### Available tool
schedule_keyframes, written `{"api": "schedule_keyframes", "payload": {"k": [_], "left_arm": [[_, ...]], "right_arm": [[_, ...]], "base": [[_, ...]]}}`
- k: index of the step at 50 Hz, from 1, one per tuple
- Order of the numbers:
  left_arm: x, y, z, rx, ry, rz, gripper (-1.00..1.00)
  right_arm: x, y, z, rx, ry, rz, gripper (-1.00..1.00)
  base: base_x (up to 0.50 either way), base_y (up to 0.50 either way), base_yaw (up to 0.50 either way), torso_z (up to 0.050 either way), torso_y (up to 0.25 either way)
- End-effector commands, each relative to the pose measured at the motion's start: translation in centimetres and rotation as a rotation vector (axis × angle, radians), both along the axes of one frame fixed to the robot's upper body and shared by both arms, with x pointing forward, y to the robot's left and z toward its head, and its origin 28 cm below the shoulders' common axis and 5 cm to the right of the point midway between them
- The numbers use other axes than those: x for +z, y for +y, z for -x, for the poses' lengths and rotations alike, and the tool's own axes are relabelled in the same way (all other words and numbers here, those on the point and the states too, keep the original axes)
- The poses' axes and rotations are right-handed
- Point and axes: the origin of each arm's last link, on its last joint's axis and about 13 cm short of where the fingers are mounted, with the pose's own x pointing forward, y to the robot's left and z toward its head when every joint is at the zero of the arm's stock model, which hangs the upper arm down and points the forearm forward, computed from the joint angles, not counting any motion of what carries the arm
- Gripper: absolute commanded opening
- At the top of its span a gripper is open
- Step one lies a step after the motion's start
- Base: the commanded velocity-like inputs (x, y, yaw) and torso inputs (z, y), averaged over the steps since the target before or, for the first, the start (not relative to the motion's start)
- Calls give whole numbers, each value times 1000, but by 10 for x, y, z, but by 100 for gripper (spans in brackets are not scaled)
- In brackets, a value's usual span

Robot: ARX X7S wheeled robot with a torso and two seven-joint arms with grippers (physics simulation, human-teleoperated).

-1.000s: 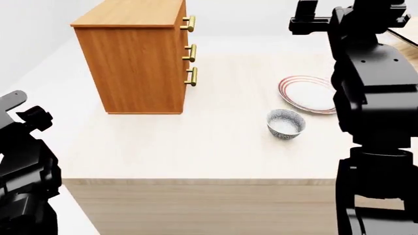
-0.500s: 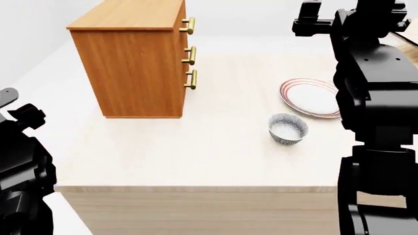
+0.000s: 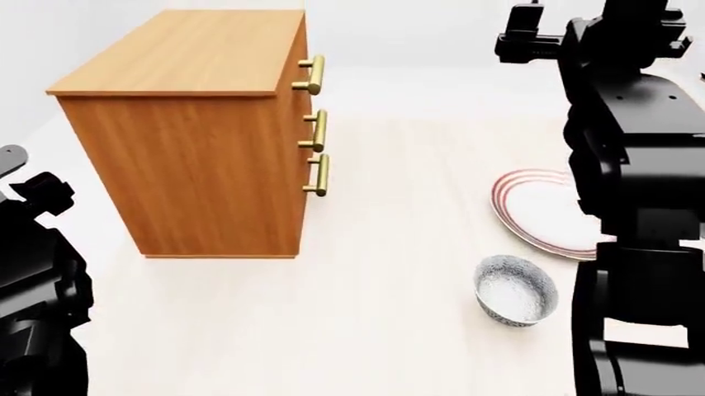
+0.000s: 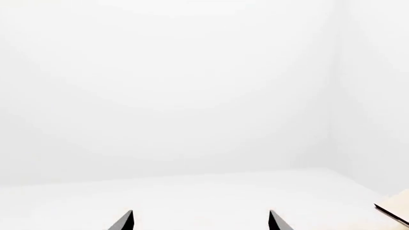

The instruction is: Open the top drawer of the cabinet and put the bowl in it.

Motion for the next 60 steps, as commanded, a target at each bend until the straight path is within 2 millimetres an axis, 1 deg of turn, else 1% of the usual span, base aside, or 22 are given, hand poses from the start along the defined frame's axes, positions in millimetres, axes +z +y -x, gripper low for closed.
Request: {"api": "schedule_keyframes", "payload": {"k": [1,4,6,27,32,34,52,60], "left_arm": [[1,0,0,0,-1,1,100],[2,1,0,1,-2,1,100],[2,1,0,2,-3,1,100],[2,0,-1,0,-2,0,100],[1,0,-1,-1,0,0,100],[1,0,-1,-2,0,1,100],[3,1,-1,-1,-6,1,100],[4,0,-2,-2,-8,0,100]], "right_arm": [[-2,1,-3,-12,6,14,100],[-2,1,-3,-9,15,11,100],[-3,1,-4,-46,28,59,100],[-4,-1,-2,-49,29,28,100],[-6,-2,-5,-72,65,42,100],[-6,-2,-5,-54,66,25,100],[-8,-4,-7,-38,98,-13,100],[-5,-5,-7,-35,101,-37,100]], "base": [[0,0,0,0,0],[0,0,0,0,0],[0,117,0,0,0],[0,491,0,0,0],[0,0,0,0,0],[0,0,0,0,0],[497,4,0,0,1],[438,0,0,0,0]]}}
